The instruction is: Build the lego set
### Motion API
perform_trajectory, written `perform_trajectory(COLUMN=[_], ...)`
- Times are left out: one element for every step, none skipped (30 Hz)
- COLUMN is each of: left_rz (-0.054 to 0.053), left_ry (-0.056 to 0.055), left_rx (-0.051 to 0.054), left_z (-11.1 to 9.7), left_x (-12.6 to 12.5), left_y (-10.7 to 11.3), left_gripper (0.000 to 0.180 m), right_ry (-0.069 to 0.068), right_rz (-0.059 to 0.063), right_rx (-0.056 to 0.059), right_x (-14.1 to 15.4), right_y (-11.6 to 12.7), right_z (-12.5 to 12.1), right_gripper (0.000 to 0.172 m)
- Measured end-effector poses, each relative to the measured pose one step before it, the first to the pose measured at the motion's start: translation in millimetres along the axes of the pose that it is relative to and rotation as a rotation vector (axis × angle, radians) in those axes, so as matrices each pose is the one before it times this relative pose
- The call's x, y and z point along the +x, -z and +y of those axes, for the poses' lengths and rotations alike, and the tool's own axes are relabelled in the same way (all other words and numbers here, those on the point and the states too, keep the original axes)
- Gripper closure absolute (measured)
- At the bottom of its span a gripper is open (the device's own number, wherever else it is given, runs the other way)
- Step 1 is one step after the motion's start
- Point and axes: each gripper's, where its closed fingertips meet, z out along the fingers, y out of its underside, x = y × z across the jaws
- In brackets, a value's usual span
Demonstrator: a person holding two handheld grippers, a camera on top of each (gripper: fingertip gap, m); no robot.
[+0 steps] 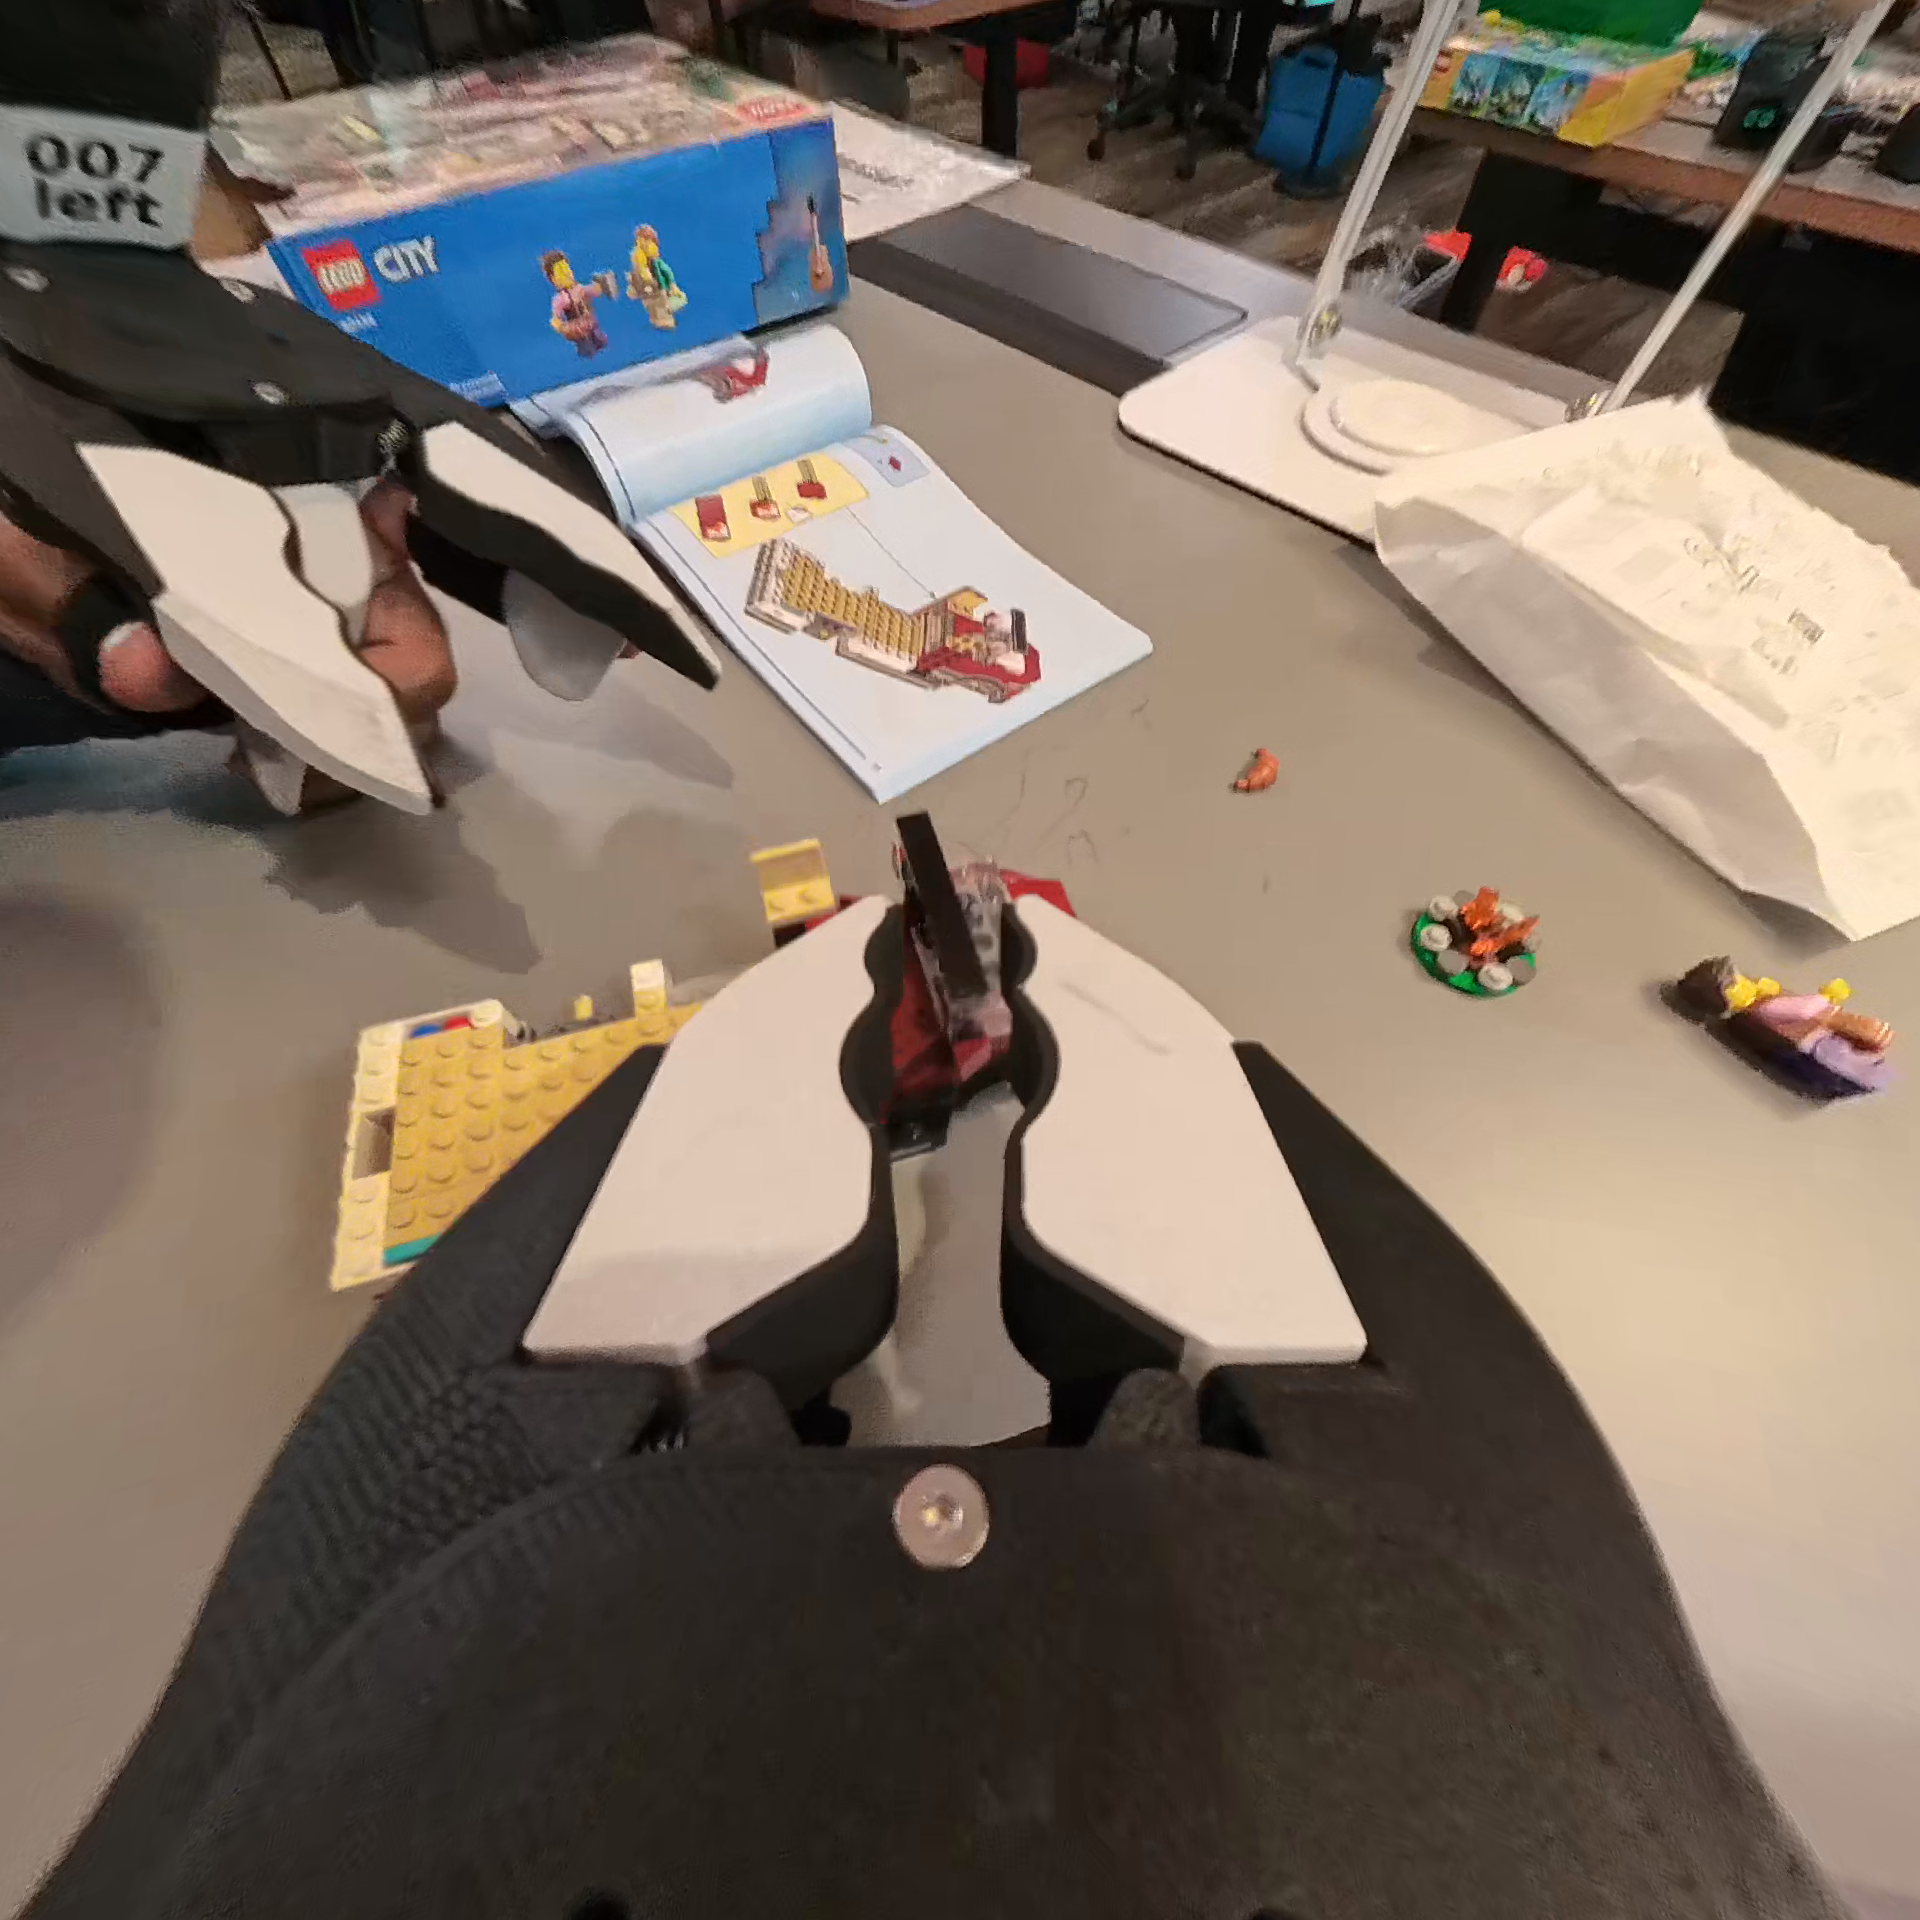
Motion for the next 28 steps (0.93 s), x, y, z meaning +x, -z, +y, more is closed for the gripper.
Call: perform_trajectory(left_rz=[0.0148,0.0154,0.0029,0.0016,-0.0009,-0.0073,-0.0121,-0.0220,-0.0190,0.0017,0.0014,0.0013,0.0052,0.0088,0.0062,0.0005,0.0007,0.0020,0.0008,-0.0023,-0.0029,0.0002,-0.0010,0.0002,0.0007,0.0007,-0.0007,-0.0027], left_ry=[-0.0204,-0.0062,-0.0001,0.0098,0.0220,0.0227,0.0022,-0.0145,0.0016,0.0108,0.0156,0.0162,0.0115,0.0051,-0.0006,-0.0022,-0.0008,-0.0004,-0.0001,0.0002,0.0020,0.0042,0.0059,0.0067,0.0059,0.0068,0.0074,0.0080], left_rx=[0.0099,0.0143,0.0243,0.0261,0.0215,0.0120,0.0002,0.0024,0.0032,0.0157,0.0100,-0.0048,-0.0115,-0.0048,0.0010,0.0006,-0.0019,-0.0036,-0.0047,-0.0043,-0.0033,0.0007,0.0012,0.0018,0.0036,0.0041,0.0045,0.0040], left_z=[-0.85,-1.92,-3.25,-3.42,-2.56,-1.59,-0.06,0.73,0.25,-1.50,-0.71,1.24,2.12,1.15,0.19,0.08,0.57,0.65,0.82,0.72,0.51,-0.06,-0.07,-0.23,-0.44,-0.45,-0.54,-0.40], left_x=[-0.74,-0.76,-2.33,-2.70,-3.31,-3.52,-2.43,-3.19,-2.93,-0.40,-0.60,-0.68,0.03,1.03,1.14,0.44,0.33,0.37,0.00,-0.44,-0.74,-0.47,-0.70,-0.68,-0.56,-0.61,-0.89,-1.16], left_y=[3.98,3.89,3.77,3.57,3.14,2.77,2.89,2.93,2.78,2.51,1.71,0.76,0.16,0.22,0.43,0.44,0.40,0.31,0.43,0.32,0.14,0.12,0.19,0.20,0.38,0.38,0.49,0.50], left_gripper=[0.095,0.096,0.097,0.099,0.101,0.101,0.101,0.102,0.101,0.102,0.102,0.102,0.102,0.102,0.102,0.102,0.102,0.102,0.101,0.101,0.101,0.101,0.102,0.102,0.102,0.102,0.102,0.102], right_ry=[0.0084,0.0076,0.0053,0.0010,-0.0025,-0.0046,-0.0081,-0.0138,-0.0111,-0.0007,0.0050,0.0014,-0.0060,-0.0098,-0.0095,-0.0054,-0.0003,0.0036,0.0030,-0.0025,-0.0060,-0.0063,-0.0057,-0.0045,-0.0070,-0.0026,0.0015,0.0003], right_rz=[0.0017,0.0059,0.0044,0.0046,0.0038,0.0028,0.0009,-0.0021,-0.0054,0.0062,0.0144,0.0101,0.0021,-0.0005,0.0006,0.0048,0.0085,0.0101,0.0062,0.0057,0.0023,-0.0011,0.0005,-0.0001,-0.0028,-0.0046,0.0016,0.0024], right_rx=[0.0148,0.0113,0.0081,0.0059,0.0048,0.0068,0.0100,0.0052,-0.0017,0.0038,0.0085,0.0021,0.0018,0.0072,0.0072,0.0051,0.0029,0.0010,-0.0013,-0.0028,-0.0007,0.0006,-0.0027,-0.0051,-0.0098,-0.0124,-0.0066,-0.0055], right_x=[2.83,3.75,3.91,4.09,3.84,3.34,2.56,1.42,0.08,0.97,2.25,2.31,1.64,1.25,1.44,1.88,2.17,2.45,1.97,2.16,1.34,0.52,0.67,0.54,0.01,-0.35,0.07,0.18], right_y=[0.95,0.16,-0.91,-2.05,-2.85,-3.27,-3.12,-2.53,-1.52,-0.39,-0.12,-0.34,-0.34,0.01,0.18,0.35,0.29,0.40,0.35,0.04,-0.19,-0.59,-1.01,-1.31,-1.48,-1.35,-0.92,-0.46], right_z=[-5.88,-4.88,-3.56,-2.25,-1.14,-0.64,0.05,1.08,2.04,1.16,0.55,1.24,1.07,-0.03,-0.21,-0.04,0.28,0.42,0.97,1.23,0.93,0.98,1.81,2.70,3.44,3.34,2.17,1.04], right_gripper=[0.154,0.154,0.154,0.153,0.152,0.152,0.152,0.151,0.151,0.151,0.151,0.151,0.151,0.151,0.151,0.151,0.151,0.151,0.151,0.151,0.151,0.151,0.151,0.151,0.151,0.151,0.151,0.150])
